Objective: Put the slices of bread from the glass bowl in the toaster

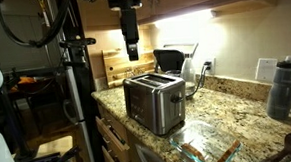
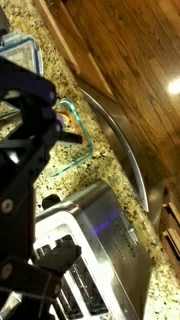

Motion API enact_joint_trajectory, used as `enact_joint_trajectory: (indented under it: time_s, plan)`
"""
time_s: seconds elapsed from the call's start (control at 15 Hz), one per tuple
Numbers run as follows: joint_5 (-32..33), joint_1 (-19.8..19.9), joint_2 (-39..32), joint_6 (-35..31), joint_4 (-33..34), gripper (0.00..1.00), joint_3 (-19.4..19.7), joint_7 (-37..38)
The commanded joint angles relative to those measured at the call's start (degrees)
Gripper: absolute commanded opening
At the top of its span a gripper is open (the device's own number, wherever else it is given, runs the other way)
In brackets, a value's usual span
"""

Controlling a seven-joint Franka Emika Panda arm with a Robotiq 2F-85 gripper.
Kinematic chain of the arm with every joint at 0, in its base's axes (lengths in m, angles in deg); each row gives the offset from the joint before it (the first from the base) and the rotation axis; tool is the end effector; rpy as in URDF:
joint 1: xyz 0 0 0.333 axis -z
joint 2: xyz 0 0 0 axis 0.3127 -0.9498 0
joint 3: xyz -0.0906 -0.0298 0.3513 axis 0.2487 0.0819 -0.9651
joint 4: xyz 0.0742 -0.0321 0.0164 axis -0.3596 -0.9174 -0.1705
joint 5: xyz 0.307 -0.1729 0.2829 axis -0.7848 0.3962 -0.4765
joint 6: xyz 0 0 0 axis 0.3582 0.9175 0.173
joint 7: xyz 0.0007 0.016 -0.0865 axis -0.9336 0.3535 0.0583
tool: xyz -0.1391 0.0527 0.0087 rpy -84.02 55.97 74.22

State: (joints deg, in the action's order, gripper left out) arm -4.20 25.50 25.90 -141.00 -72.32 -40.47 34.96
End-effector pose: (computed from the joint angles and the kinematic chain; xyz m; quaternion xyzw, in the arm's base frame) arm 0.3720 -0.0399 0.4937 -0.9838 0.1707 -0.0399 0.0388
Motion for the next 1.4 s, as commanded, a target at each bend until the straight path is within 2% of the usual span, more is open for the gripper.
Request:
enact_joint_trajectory:
  time_s: [0.0, 0.53, 1.07, 1.33]
  plan:
    - [0.82, 1.43, -1.11, -1.54, 0.08, 1.00, -0.31, 3.45]
    - [-0.05, 2.87, -5.73, -4.19, 0.17, 1.00, -0.71, 9.01]
    - [-3.93, 2.08, -14.25, -15.98, -0.52, 1.00, -4.31, 22.74]
    - [-3.42, 2.41, -15.48, -18.49, -1.19, 1.00, -4.00, 27.04]
